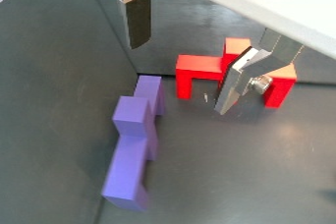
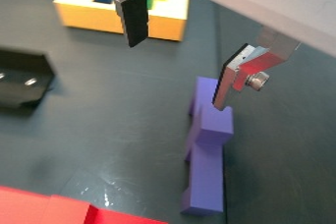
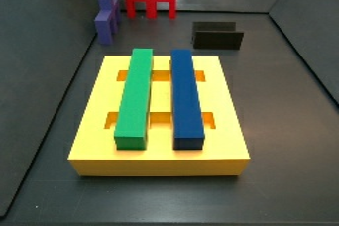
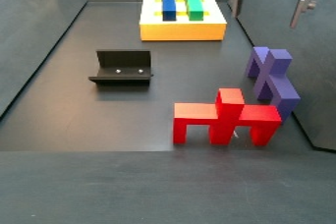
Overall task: Pick up the purple object. Move up. Move to above the board. Insert the purple object.
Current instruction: Pick up the purple object.
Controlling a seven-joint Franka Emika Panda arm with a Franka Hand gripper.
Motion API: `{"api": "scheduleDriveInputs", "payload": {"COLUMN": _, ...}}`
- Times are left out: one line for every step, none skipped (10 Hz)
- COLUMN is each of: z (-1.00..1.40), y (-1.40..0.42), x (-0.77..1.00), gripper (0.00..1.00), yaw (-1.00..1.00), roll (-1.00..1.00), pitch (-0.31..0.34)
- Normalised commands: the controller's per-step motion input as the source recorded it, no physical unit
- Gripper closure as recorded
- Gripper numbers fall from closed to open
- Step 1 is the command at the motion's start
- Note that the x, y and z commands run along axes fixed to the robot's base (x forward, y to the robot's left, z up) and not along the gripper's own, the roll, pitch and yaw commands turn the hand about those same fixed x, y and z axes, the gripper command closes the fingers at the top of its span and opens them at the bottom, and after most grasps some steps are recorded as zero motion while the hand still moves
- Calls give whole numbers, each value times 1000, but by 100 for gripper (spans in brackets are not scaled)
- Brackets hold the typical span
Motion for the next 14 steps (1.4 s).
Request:
{"api": "scheduleDriveInputs", "payload": {"z": -66, "y": 23, "x": -351, "gripper": 0, "yaw": -851, "roll": 0, "pitch": -59}}
{"api": "scheduleDriveInputs", "payload": {"z": -114, "y": 34, "x": -320, "gripper": 0, "yaw": -846, "roll": 0, "pitch": -74}}
{"api": "scheduleDriveInputs", "payload": {"z": -140, "y": 17, "x": -263, "gripper": 0, "yaw": -846, "roll": -21, "pitch": -104}}
{"api": "scheduleDriveInputs", "payload": {"z": -294, "y": 123, "x": -60, "gripper": 0, "yaw": -774, "roll": -59, "pitch": -140}}
{"api": "scheduleDriveInputs", "payload": {"z": -420, "y": 37, "x": 0, "gripper": 0, "yaw": -763, "roll": -186, "pitch": -187}}
{"api": "scheduleDriveInputs", "payload": {"z": -463, "y": 0, "x": 0, "gripper": 0, "yaw": -789, "roll": -224, "pitch": -193}}
{"api": "scheduleDriveInputs", "payload": {"z": -417, "y": 0, "x": 0, "gripper": 0, "yaw": -834, "roll": -174, "pitch": -154}}
{"api": "scheduleDriveInputs", "payload": {"z": -309, "y": 9, "x": -74, "gripper": 0, "yaw": -783, "roll": -163, "pitch": -74}}
{"api": "scheduleDriveInputs", "payload": {"z": -417, "y": 0, "x": -117, "gripper": 0, "yaw": -694, "roll": -301, "pitch": -97}}
{"api": "scheduleDriveInputs", "payload": {"z": -380, "y": 0, "x": -77, "gripper": 0, "yaw": -720, "roll": -311, "pitch": -86}}
{"api": "scheduleDriveInputs", "payload": {"z": -349, "y": 0, "x": -63, "gripper": 0, "yaw": -709, "roll": -349, "pitch": -107}}
{"api": "scheduleDriveInputs", "payload": {"z": -277, "y": 0, "x": -23, "gripper": 0, "yaw": -674, "roll": -383, "pitch": -117}}
{"api": "scheduleDriveInputs", "payload": {"z": -171, "y": 20, "x": 0, "gripper": 0, "yaw": -629, "roll": -379, "pitch": -110}}
{"api": "scheduleDriveInputs", "payload": {"z": -143, "y": 109, "x": 0, "gripper": 0, "yaw": -631, "roll": -249, "pitch": -80}}
